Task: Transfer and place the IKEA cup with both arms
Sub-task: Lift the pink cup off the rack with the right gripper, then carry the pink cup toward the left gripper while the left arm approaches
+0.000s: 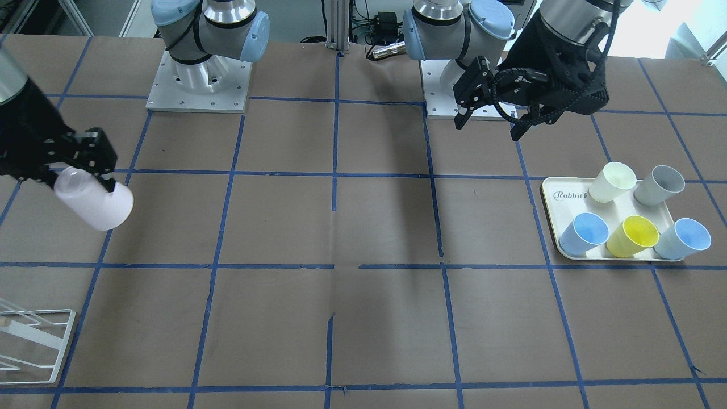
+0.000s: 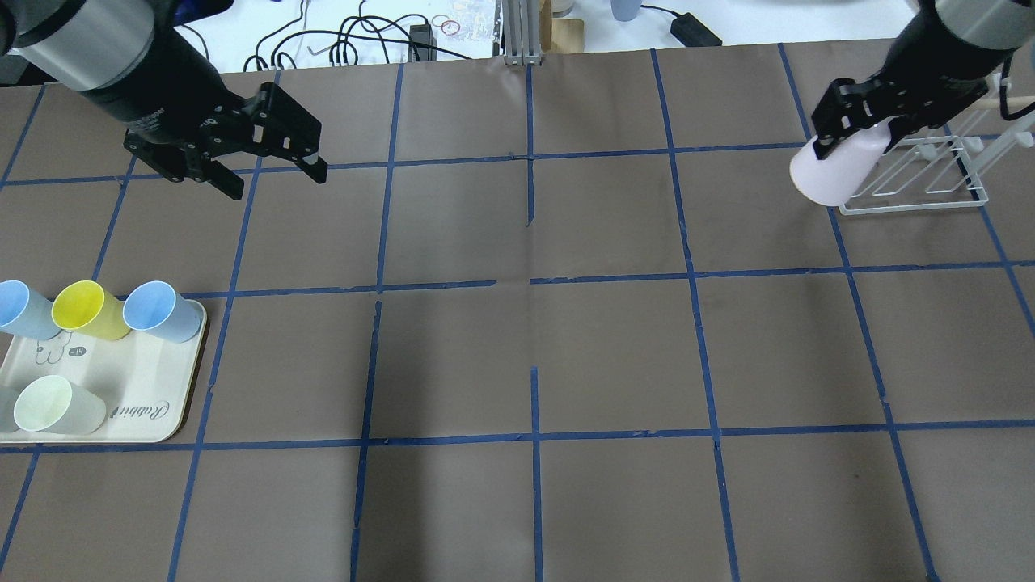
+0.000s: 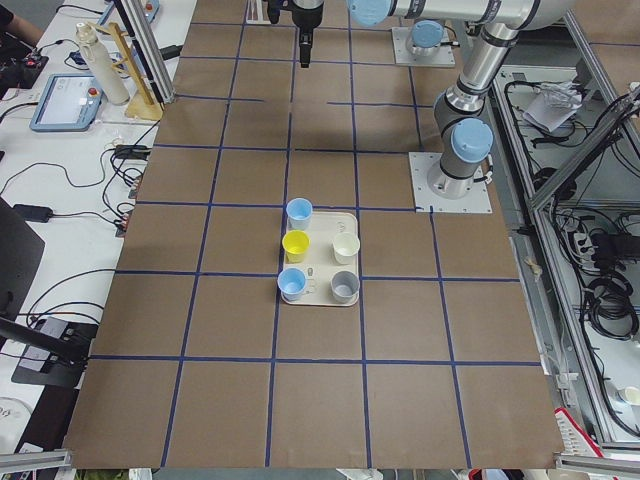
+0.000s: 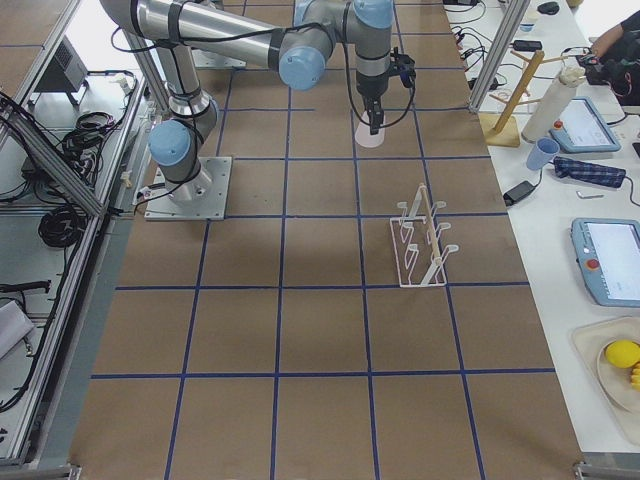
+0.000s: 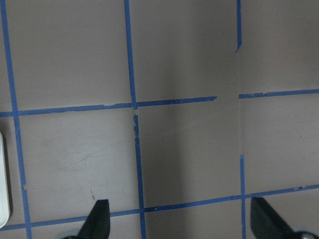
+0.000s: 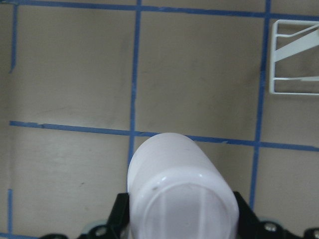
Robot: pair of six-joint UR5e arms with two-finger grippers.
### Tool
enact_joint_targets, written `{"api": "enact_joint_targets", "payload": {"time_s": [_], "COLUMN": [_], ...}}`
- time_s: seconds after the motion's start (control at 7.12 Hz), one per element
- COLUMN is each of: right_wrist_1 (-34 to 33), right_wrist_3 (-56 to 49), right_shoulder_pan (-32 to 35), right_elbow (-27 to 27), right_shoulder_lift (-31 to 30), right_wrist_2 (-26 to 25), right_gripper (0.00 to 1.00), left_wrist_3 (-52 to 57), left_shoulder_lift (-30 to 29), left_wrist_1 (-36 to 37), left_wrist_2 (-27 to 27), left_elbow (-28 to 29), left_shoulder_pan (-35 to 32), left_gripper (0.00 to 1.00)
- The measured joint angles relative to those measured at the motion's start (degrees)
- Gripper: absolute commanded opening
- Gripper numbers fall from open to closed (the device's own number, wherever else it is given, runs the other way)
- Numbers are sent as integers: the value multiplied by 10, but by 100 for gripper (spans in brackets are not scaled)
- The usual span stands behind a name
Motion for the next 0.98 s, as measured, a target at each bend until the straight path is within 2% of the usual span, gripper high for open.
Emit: {"api": "enact_joint_targets", "payload": {"time_s": [0.28,0.42,0.98], "right_wrist_1": [25,28,34], "right_wrist_3": [157,204,287], "right_shoulder_pan": [84,106,110], "right_elbow": [3,1,5], "right_shoulder_lift": [-8,-11,-15], "right_wrist_2": [74,133,464], "right_gripper": [0,0,0], "left_wrist_3": [37,47,63], "left_shoulder_lift": [12,20,42], "left_wrist_1": [-21,-23,-16], "left_wrist_2": [-159,-241,-508], "left_elbow": [-57,-98,-250], "left_shoulder_pan": [72,94,120], "left_gripper": [100,100,100]}}
